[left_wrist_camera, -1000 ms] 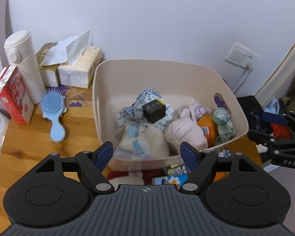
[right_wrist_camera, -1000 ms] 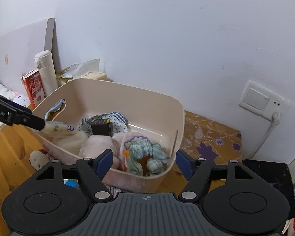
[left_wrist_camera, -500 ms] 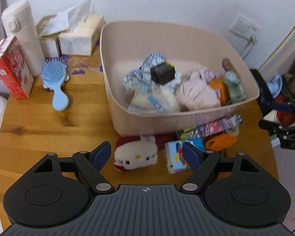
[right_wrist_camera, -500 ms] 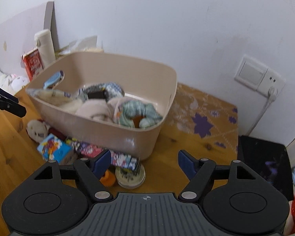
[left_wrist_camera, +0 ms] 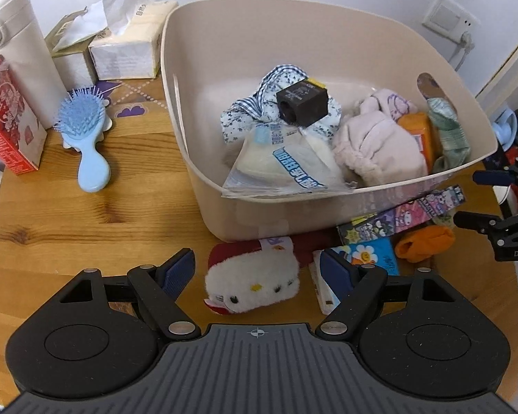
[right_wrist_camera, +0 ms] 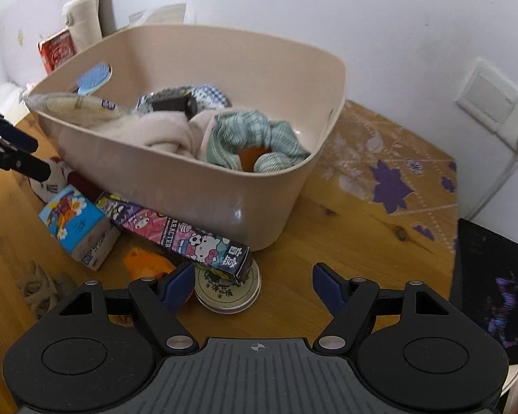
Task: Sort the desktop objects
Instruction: 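Reach the left tool to the Hello Kitty plush while the right tool reaches the printed stick box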
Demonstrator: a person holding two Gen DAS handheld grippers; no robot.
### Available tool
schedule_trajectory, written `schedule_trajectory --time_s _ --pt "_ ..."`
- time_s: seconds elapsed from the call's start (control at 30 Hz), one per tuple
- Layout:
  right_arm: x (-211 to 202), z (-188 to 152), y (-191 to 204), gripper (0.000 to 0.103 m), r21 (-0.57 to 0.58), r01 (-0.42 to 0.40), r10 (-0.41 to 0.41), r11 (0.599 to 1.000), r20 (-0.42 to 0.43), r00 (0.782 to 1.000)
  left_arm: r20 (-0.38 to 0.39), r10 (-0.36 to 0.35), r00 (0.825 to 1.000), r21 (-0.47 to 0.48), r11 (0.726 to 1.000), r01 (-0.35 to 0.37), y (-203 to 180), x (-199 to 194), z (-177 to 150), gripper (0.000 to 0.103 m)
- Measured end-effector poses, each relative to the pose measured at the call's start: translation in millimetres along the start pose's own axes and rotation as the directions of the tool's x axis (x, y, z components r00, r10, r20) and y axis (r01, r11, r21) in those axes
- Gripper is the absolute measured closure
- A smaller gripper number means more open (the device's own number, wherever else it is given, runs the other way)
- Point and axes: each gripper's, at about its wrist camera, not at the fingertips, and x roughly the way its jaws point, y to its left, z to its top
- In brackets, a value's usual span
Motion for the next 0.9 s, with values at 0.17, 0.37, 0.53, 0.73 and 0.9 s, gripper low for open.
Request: schedule_trajectory --time_s 0.17,0.37,0.53,0.73,0.9 --pt "12 2 4 0.025 -0.058 -0.035 0.034 0.998 -0.013 0.999 0.005 0.024 1.000 0.014 1.000 -0.024 5 14 2 0.022" --pt "13 2 15 0.032 -0.101 -0.102 0.102 0.990 0.000 0.995 -0.004 -0.025 1.000 -0.004 1.000 0.025 9 26 4 0.022" --pt "9 -1 25 0.040 -0.141 -0.152 0.151 0.978 -0.014 0.988 -0.027 -0.026 0.999 0.052 0.998 0.027 -7 27 -10 0.022" --pt "0 -11 33 0.053 -0.156 -0.191 0.183 0.969 -0.061 0.981 -0.071 -0.049 0.996 0.071 0.996 0.054 -16 22 -29 0.022" --pt "-5 -22 45 0.055 -0.220 -0.243 0.217 0.945 -0.136 0.967 -0.096 -0.061 0.993 0.098 0.993 0.070 -15 18 -41 0.022"
